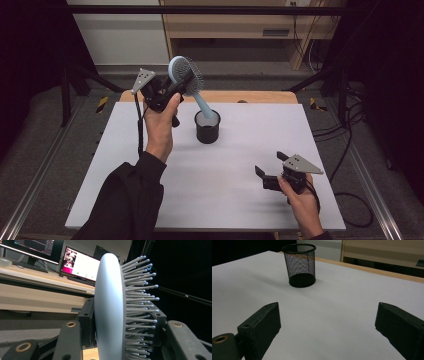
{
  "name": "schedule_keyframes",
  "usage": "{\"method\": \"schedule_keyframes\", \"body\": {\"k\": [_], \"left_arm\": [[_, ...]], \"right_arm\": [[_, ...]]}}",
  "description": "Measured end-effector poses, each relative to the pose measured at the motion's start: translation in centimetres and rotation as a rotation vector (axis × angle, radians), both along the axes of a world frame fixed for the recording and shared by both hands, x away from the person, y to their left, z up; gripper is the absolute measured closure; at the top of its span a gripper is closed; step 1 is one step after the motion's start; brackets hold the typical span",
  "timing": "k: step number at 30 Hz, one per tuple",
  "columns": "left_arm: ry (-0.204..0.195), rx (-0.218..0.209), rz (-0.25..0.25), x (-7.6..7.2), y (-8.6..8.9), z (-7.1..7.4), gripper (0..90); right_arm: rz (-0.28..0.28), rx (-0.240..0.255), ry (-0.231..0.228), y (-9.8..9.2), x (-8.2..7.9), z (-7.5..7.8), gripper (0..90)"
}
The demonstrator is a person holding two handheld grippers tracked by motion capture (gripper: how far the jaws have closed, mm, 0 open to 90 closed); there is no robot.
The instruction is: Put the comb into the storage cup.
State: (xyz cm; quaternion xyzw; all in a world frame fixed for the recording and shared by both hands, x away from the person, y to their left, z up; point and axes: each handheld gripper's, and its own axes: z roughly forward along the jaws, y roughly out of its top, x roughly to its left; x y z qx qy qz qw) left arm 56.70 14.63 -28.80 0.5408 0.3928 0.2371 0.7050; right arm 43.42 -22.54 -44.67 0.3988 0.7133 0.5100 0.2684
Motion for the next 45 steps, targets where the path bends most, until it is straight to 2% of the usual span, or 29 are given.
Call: {"method": "schedule_keyframes", "body": {"k": [7, 13, 21, 26, 31, 45], "left_arm": [[0.003, 0.008, 0.000, 0.3, -0.3, 0.0, 52.0], [-0.005, 0.040, 0.002, 0.5, -0.7, 0.0, 52.0], [0.010, 0.047, 0.012, 1.1, -0.7, -0.2, 52.0], [0.009, 0.050, 0.014, 1.3, -0.8, -0.2, 52.0], [0.011, 0.072, 0.017, 1.4, -1.0, -0.5, 52.0], [0.017, 0.082, 0.021, 1.8, -1.1, -0.9, 52.0]], "right_arm": [[-0.002, 0.004, 0.001, 0.0, 0.0, 0.0, 6.3], [0.000, 0.008, 0.002, 0.0, 0.1, 0.0, 6.4], [0.003, 0.006, -0.001, 0.0, 0.1, 0.0, 6.3], [0.005, 0.009, 0.001, 0.0, 0.1, 0.0, 6.3], [0.005, 0.009, -0.001, 0.0, 0.1, 0.0, 6.4], [0.005, 0.012, -0.001, 0.0, 0.1, 0.0, 6.3]]}}
